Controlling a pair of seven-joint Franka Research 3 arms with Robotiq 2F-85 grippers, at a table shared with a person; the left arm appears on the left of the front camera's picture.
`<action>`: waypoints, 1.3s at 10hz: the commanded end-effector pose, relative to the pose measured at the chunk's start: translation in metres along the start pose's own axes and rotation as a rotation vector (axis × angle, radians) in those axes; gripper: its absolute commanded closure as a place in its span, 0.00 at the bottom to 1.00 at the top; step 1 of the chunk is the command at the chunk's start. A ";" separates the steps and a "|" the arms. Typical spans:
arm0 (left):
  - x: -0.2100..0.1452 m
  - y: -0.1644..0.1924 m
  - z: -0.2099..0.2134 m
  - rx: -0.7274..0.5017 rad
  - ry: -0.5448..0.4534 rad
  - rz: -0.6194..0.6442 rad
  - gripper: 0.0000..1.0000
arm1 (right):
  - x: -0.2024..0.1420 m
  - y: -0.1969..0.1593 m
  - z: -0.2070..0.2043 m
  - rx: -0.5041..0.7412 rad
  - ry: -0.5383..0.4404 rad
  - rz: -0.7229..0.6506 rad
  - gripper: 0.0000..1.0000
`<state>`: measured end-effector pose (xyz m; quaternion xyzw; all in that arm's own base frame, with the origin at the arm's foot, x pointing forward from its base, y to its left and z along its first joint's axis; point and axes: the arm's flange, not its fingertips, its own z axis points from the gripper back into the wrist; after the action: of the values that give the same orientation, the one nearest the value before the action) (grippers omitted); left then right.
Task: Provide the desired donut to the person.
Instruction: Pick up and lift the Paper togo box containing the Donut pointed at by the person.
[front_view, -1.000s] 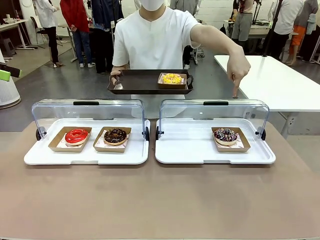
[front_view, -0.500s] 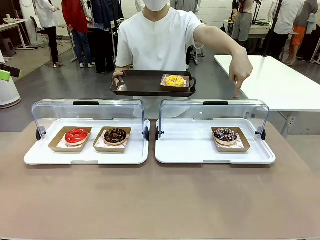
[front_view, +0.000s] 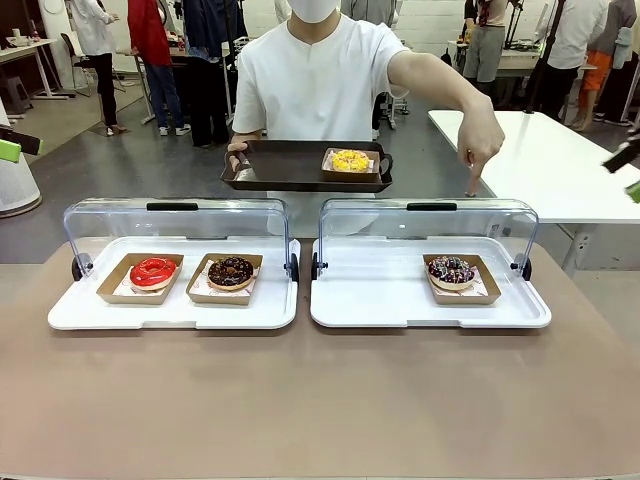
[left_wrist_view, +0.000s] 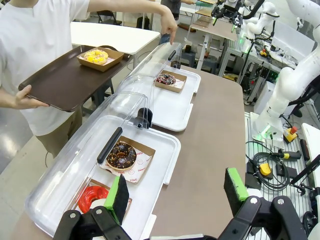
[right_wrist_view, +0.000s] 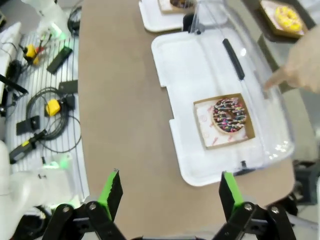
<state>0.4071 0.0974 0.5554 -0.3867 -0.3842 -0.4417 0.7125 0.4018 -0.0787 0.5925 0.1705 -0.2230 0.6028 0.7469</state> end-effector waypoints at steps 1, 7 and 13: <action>0.001 -0.001 0.001 -0.003 -0.009 0.003 0.00 | 0.025 0.001 -0.035 0.039 0.152 0.011 0.00; 0.001 -0.001 0.001 -0.003 -0.009 0.003 0.00 | 0.048 0.015 -0.137 0.070 0.346 0.081 0.00; 0.001 -0.001 0.001 -0.003 -0.009 0.003 0.00 | 0.048 0.015 -0.139 0.093 0.322 0.100 0.00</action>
<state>0.4071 0.0975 0.5554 -0.3867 -0.3842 -0.4417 0.7126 0.4134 0.0362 0.4988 0.0941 -0.0868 0.6686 0.7325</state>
